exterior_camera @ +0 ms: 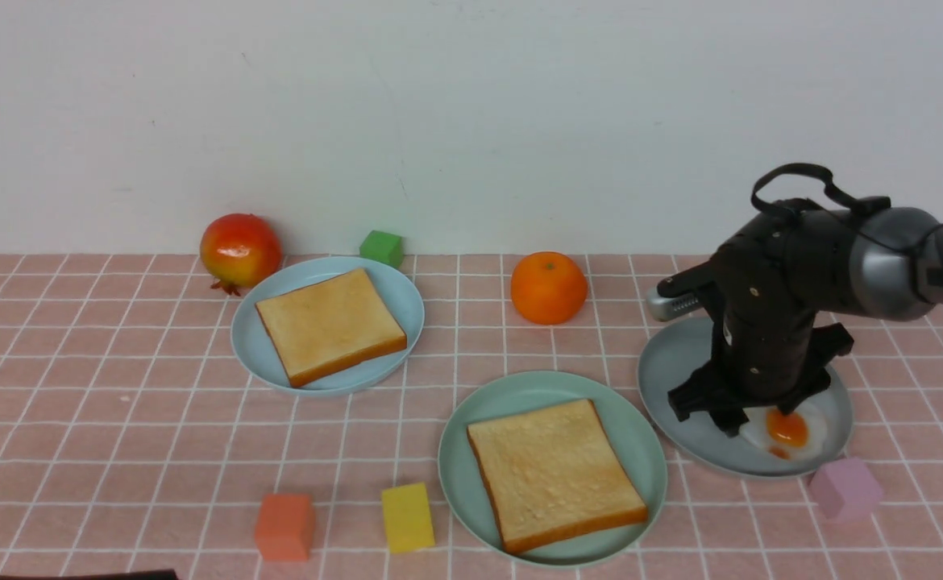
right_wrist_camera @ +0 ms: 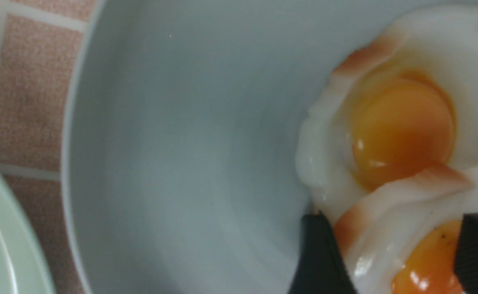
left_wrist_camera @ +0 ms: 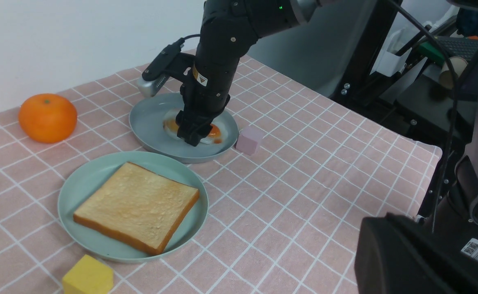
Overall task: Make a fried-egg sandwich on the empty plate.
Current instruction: Use the right arm to grab a fried egg, then use the right arm to place the fried egg on the slice of bread in the middle
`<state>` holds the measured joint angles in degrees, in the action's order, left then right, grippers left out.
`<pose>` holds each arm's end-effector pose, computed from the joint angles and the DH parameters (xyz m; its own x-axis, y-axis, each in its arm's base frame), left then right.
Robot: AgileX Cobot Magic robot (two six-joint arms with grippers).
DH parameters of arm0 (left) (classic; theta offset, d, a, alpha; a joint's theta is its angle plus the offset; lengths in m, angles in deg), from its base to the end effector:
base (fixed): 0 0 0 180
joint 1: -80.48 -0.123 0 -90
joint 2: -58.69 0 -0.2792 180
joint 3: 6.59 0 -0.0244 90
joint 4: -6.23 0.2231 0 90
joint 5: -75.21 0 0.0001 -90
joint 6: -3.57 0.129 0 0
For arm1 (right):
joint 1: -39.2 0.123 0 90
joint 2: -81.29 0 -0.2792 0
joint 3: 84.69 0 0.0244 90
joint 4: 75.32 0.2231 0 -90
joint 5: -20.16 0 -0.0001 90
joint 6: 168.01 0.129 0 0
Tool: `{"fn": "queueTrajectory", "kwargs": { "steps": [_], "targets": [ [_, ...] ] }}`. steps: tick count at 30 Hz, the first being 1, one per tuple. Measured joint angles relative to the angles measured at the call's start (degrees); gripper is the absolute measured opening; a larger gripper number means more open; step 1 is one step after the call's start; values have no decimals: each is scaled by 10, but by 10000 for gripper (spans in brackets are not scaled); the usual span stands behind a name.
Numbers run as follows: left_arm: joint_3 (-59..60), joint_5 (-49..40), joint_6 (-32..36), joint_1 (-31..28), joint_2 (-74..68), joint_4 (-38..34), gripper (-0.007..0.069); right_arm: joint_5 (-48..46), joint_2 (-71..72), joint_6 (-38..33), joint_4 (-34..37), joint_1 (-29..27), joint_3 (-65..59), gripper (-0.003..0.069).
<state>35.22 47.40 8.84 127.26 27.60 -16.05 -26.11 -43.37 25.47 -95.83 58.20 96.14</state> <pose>0.0466 -0.0830 0.3363 -0.3144 -0.0290 -0.9489 0.7828 0.5575 -0.2764 0.3728 0.0938 0.1265 -0.9207 -0.3352 -0.1996 -0.2825 0.9257 -0.2514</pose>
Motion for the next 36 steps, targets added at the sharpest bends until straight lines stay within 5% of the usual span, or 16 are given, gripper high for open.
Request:
{"fn": "queueTrajectory", "kwargs": {
  "steps": [6, 15, 20, 36],
  "targets": [
    [0, 0, 0, 0, 0, 0, 12, -1, -3, -5, -7, 1, 2, 285],
    [0, -1, 0, 0, 0, -1, 12, -29, 4, -5, -16, 8, 2, 223],
    [0, -1, 0, 0, 0, -1, 12, -58, 39, -5, -20, 22, 0, 62],
    [0, -14, 1, 0, 0, 9, 12, -115, 126, -16, -17, 31, -2, 64]
  ]
}}
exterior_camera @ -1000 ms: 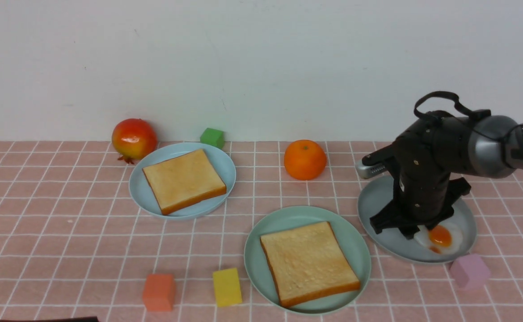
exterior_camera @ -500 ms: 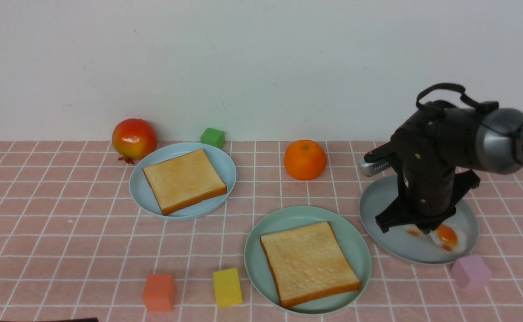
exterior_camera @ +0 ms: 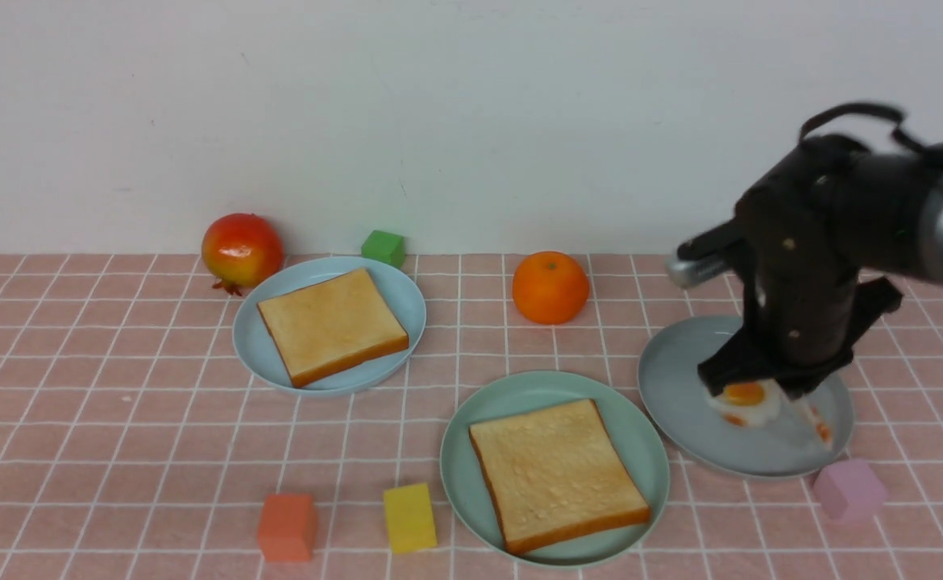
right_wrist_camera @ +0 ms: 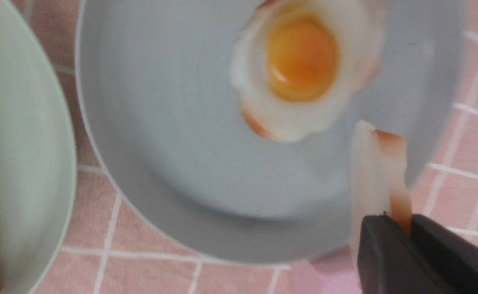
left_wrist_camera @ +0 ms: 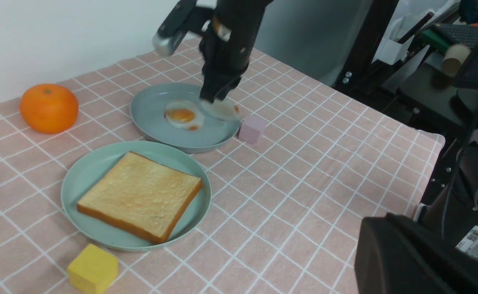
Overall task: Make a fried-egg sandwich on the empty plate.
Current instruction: Use the right arm to place the fried egg on the slice of bread in the middle
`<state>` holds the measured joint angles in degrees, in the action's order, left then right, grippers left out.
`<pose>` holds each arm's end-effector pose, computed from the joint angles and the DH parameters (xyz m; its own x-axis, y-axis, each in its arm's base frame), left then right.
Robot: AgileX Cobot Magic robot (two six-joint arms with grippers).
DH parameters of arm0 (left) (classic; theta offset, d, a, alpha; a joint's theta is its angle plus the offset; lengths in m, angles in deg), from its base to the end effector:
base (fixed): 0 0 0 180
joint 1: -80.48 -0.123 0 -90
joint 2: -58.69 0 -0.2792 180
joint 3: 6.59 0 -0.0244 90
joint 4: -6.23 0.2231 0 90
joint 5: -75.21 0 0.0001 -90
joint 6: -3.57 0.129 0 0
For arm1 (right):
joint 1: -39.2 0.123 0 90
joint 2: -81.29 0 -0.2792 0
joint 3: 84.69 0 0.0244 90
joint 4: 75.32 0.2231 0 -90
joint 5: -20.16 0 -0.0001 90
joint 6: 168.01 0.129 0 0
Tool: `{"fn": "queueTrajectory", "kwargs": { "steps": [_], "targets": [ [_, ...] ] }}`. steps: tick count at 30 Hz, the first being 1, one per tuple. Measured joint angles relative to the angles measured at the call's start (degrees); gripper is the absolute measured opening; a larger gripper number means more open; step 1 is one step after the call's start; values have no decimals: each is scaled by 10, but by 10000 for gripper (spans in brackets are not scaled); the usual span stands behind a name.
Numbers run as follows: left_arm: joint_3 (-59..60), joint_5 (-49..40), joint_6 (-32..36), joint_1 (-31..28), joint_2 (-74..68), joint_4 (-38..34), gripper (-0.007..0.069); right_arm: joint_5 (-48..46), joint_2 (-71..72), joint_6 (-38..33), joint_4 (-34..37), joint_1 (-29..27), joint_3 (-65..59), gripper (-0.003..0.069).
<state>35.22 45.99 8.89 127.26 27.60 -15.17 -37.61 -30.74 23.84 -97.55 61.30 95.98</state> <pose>0.0461 -0.0826 0.3331 -0.3166 -0.0001 -0.9486 0.7847 0.5618 -0.2619 0.3385 0.0929 0.2041 -0.9009 -0.3738 -0.2208 -0.2973 0.9018 -0.3137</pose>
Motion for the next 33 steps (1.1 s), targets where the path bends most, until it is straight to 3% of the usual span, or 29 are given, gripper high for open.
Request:
{"fn": "queueTrajectory", "kwargs": {
  "steps": [5, 10, 12, 19, 33],
  "targets": [
    [0, 0, -1, 0, 0, 6, 12, -17, 62, 1, -4, 34, 0, 64],
    [0, 0, -2, 0, 0, 6, 12, -37, 114, 25, -5, 123, 0, 64],
    [0, -1, -9, 0, 0, 7, 12, -35, 124, 38, -5, 199, -1, 64],
    [0, -22, -61, 0, 0, 23, 12, 0, 81, 75, -38, 331, -4, 64],
    [0, -33, -88, 0, 0, 38, 12, 4, -3, 106, -153, 342, -5, 64]
  ]
}}
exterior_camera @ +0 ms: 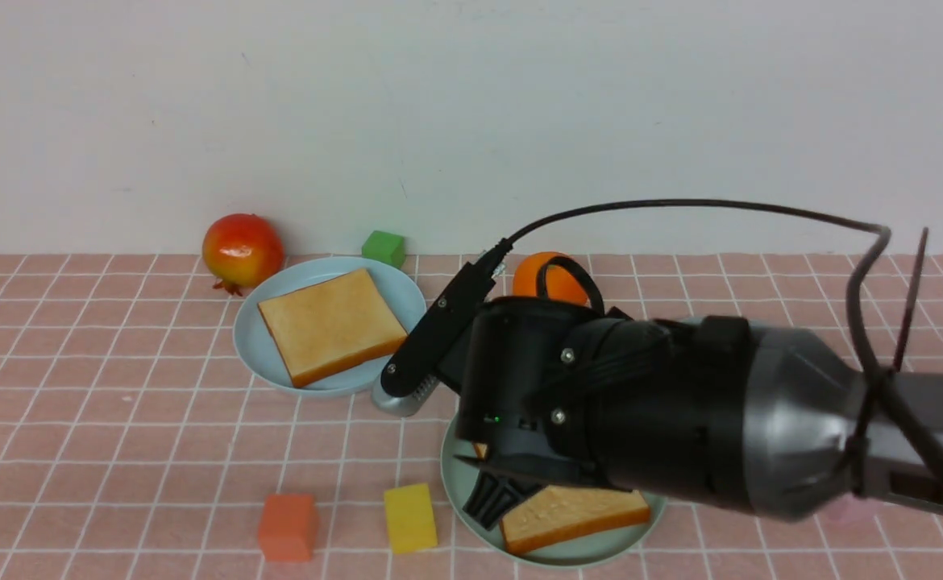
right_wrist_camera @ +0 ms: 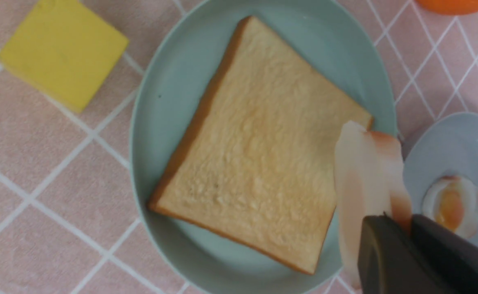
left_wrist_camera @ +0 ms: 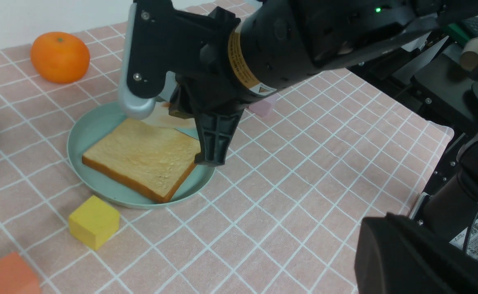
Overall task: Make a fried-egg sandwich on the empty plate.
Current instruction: Use the right arm to place the fried egg on the slice of bread in the middle
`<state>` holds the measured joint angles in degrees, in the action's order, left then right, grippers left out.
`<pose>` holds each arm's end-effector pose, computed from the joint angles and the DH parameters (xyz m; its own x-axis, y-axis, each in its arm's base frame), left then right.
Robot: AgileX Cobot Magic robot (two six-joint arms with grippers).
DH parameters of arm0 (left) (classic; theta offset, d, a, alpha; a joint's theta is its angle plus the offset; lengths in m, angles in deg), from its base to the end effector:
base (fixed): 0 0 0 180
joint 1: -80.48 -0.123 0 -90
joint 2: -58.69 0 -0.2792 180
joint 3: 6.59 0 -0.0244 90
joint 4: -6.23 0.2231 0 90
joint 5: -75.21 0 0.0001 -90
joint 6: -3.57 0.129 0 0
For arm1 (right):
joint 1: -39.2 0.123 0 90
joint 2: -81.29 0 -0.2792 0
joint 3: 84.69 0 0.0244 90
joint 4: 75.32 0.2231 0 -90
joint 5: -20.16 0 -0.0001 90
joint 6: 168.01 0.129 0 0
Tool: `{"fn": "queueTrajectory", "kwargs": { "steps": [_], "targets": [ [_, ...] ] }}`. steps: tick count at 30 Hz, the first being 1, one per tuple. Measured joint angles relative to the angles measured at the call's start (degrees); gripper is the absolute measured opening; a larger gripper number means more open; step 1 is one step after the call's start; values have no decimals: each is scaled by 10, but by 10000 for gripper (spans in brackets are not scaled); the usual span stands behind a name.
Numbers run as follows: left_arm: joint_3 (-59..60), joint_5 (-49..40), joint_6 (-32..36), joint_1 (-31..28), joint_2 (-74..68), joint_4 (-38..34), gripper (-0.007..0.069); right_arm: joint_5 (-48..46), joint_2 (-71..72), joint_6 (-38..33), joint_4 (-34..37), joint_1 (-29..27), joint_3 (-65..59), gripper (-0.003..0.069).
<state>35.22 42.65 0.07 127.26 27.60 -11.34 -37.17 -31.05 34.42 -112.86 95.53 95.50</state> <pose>0.0466 -0.0802 0.3247 -0.4213 -0.0075 -0.9069 0.7312 0.5888 -0.3445 0.2513 0.2578 0.2137 -0.5296 -0.7977 -0.2884 -0.6331 0.5980 -0.4915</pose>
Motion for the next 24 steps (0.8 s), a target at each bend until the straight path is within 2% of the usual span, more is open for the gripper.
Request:
{"fn": "queueTrajectory", "kwargs": {
  "steps": [8, 24],
  "targets": [
    [0, 0, -2, 0, 0, 1, 12, 12, -40, 11, -44, 0, 0, 64],
    [0, -5, -2, 0, 0, 0, 12, 18, -58, 13, -48, 0, 0, 62]
  ]
}}
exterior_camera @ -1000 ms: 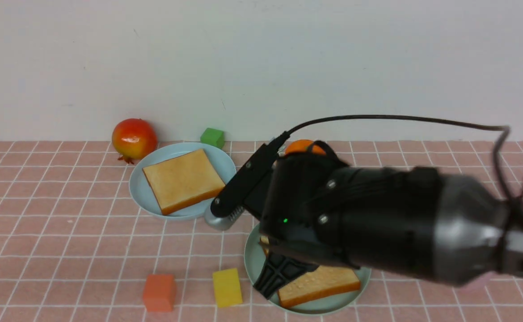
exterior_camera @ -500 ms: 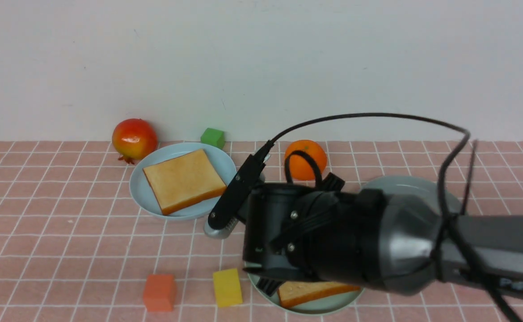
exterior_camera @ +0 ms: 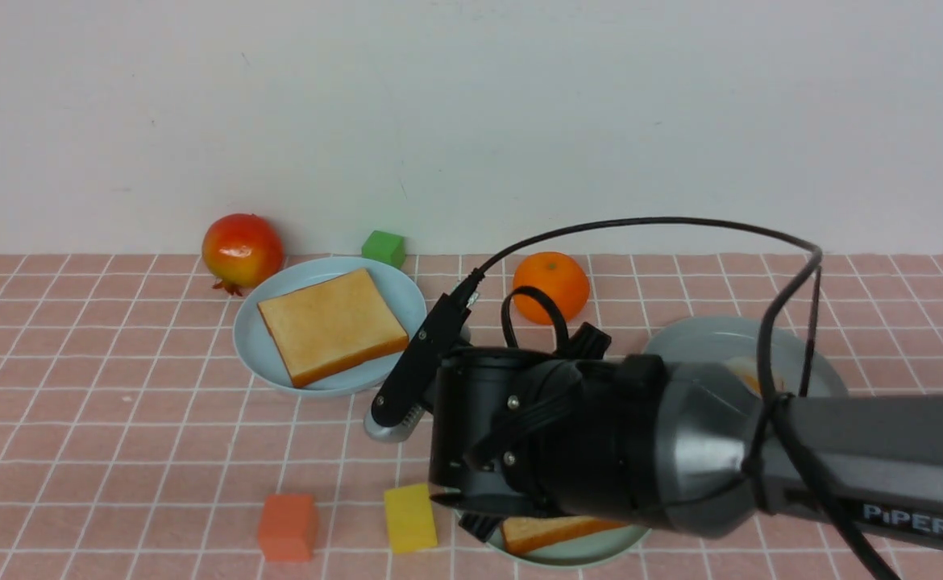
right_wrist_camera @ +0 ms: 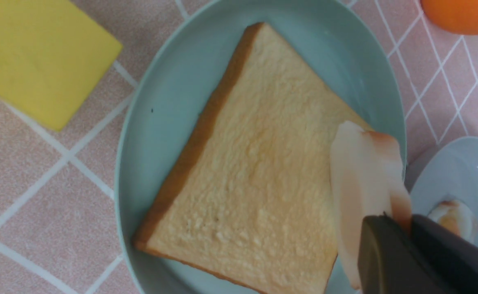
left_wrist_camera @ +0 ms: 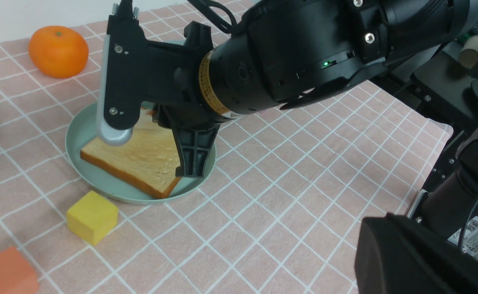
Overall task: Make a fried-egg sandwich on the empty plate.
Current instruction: Use the right arm to place the fried egg on the slice of bread in the middle
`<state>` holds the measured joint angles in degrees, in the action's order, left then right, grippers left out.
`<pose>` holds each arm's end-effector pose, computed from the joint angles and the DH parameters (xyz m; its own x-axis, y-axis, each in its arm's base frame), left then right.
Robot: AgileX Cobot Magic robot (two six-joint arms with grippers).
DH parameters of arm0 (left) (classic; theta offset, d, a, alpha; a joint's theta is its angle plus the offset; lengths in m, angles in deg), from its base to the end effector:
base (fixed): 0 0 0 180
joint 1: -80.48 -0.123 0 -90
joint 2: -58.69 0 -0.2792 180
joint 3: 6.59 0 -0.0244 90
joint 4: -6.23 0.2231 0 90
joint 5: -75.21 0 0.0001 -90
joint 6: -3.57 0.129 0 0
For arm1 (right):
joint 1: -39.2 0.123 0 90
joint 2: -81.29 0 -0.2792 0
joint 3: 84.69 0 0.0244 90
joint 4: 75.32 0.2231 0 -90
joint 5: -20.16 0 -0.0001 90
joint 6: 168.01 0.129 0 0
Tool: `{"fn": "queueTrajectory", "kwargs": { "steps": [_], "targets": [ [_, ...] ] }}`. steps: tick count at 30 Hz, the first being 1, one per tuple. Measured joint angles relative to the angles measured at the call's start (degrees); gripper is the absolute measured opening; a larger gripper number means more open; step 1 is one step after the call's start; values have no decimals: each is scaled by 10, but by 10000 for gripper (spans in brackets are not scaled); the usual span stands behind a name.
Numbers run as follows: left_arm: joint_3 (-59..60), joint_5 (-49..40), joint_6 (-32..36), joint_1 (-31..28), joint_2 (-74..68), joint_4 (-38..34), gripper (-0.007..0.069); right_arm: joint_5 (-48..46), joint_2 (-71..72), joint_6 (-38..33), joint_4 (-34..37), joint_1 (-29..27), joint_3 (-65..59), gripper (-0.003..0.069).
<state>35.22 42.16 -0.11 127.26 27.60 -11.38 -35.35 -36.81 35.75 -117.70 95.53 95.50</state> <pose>0.0461 -0.0802 0.3237 -0.4286 -0.0028 -0.9035 0.7295 0.5889 -0.3479 0.2636 0.2663 0.1828 -0.4964 -0.8384 -0.2252 -0.6443 0.5296 -0.5517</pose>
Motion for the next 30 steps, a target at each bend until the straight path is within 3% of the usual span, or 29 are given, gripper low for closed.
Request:
{"fn": "queueTrajectory", "kwargs": {
  "steps": [10, 13, 23, 30],
  "targets": [
    [0, -4, -1, 0, 0, -1, 12, 7, -11, 1, 4, 0, 0, 71],
    [0, -4, -1, 0, 0, -1, 12, 8, -11, 1, 19, 0, 0, 111],
    [0, -4, -2, 0, 0, -12, 12, 9, -11, 2, 79, 0, 0, 468],
    [1, -4, -2, 0, 0, -12, 12, 0, 3, 2, 108, 4, 5, 538]
  ]
}}
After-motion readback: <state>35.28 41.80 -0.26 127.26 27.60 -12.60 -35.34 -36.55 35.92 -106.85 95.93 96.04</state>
